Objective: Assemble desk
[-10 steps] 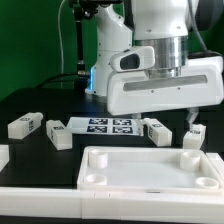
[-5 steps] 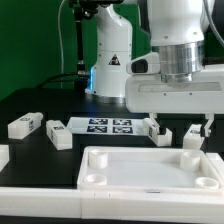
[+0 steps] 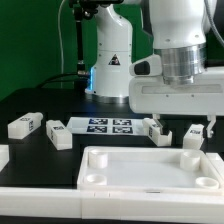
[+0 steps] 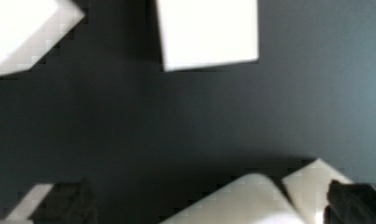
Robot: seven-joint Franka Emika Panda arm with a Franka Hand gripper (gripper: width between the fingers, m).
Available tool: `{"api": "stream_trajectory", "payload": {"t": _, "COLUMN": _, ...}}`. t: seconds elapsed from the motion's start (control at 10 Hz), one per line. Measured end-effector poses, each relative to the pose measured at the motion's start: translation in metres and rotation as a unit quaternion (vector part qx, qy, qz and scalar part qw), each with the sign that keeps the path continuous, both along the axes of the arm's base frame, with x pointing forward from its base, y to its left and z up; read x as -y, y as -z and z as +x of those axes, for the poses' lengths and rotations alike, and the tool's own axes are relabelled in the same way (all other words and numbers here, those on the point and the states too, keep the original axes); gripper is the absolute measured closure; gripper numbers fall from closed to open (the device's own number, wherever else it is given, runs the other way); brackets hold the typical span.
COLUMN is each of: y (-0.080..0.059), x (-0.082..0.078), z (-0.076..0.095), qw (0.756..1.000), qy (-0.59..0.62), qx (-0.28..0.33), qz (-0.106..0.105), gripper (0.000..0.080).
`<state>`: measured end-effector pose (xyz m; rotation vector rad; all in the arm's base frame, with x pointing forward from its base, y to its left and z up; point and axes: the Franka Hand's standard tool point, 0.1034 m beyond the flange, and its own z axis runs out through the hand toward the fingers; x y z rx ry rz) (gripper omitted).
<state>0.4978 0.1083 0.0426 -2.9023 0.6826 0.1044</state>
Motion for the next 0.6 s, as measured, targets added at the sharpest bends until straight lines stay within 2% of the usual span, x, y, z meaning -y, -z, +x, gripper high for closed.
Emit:
{"api": "stream_trajectory", "payload": {"t": 0.2, "y": 0.0007, "x": 0.0047, "z": -0.0014, "qw": 0.997, "qy": -0.028, "qx": -0.067, "qz": 0.029, "gripper": 0.0150}}
{"api": "stream_trajectory", "payload": {"t": 0.3, "y": 0.0014, "x": 0.0059, "z": 0.0005, "qw": 0.996, "qy": -0.028, "qx": -0.082, "qz": 0.035, "gripper": 0.0150}}
{"api": "stream_trajectory", "payload": {"t": 0.5, "y": 0.0018, "x": 0.0085, "z": -0.0070, "qw": 0.986, "qy": -0.043, "qx": -0.153, "qz": 0.058, "gripper": 0.0150}}
{"api": "stream_trajectory", "payload": {"t": 0.6, "y": 0.0012, "x": 0.0050, "z": -0.0061, "qw": 0.978, "qy": -0.048, "qx": -0.189, "qz": 0.072, "gripper": 0.0150}}
